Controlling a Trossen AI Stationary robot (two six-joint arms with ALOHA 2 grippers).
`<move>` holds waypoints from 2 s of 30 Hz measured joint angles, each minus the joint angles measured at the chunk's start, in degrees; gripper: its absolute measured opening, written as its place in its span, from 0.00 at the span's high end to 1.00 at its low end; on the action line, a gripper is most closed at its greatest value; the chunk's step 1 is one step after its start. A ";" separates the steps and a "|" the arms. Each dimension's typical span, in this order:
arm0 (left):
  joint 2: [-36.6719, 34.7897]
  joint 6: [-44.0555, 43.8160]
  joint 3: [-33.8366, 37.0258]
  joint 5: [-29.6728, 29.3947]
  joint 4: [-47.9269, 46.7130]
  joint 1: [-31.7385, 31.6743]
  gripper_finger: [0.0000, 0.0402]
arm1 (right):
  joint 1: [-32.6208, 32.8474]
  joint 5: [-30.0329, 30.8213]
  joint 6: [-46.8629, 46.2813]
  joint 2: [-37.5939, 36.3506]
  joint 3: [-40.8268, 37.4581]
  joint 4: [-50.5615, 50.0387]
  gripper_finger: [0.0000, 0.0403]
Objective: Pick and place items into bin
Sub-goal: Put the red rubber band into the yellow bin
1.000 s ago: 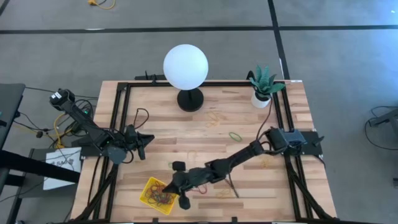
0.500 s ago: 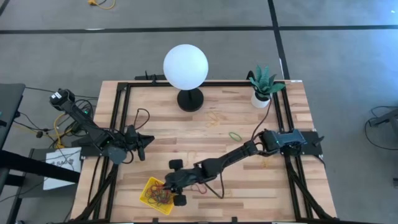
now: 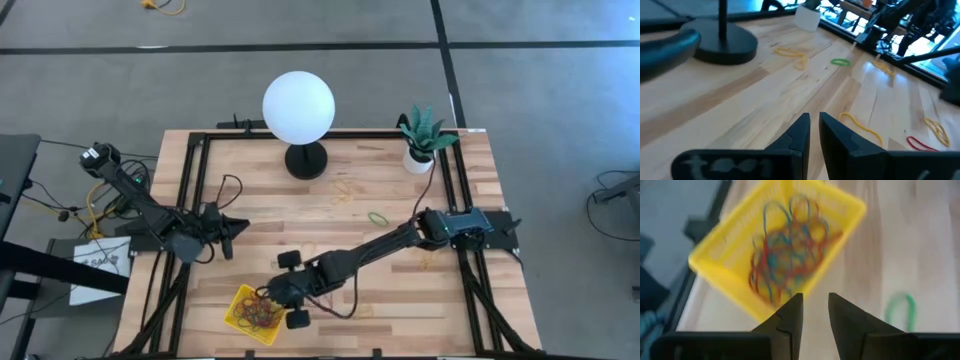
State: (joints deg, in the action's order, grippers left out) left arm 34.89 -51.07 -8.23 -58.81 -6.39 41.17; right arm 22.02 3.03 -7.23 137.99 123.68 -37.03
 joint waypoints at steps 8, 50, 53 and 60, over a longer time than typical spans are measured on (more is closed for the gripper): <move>-0.01 10.64 0.00 -3.45 5.35 -0.02 0.93 | 0.20 10.67 1.22 -4.99 8.20 -27.41 0.79; -0.01 12.46 -1.68 1.69 6.10 -8.57 0.93 | 7.91 -0.19 -5.89 -24.21 -61.94 51.09 0.81; 0.01 12.23 -1.68 2.29 5.86 -8.74 0.93 | 7.96 -0.15 -5.79 -24.30 -62.01 50.55 0.79; 0.01 10.08 -1.68 6.65 5.79 -8.72 0.93 | 7.65 0.04 -5.72 -22.55 -61.80 50.72 0.71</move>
State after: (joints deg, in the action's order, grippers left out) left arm 34.89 -40.99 -9.91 -52.16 -0.61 32.45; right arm 29.67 3.06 -12.95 115.44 61.88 13.69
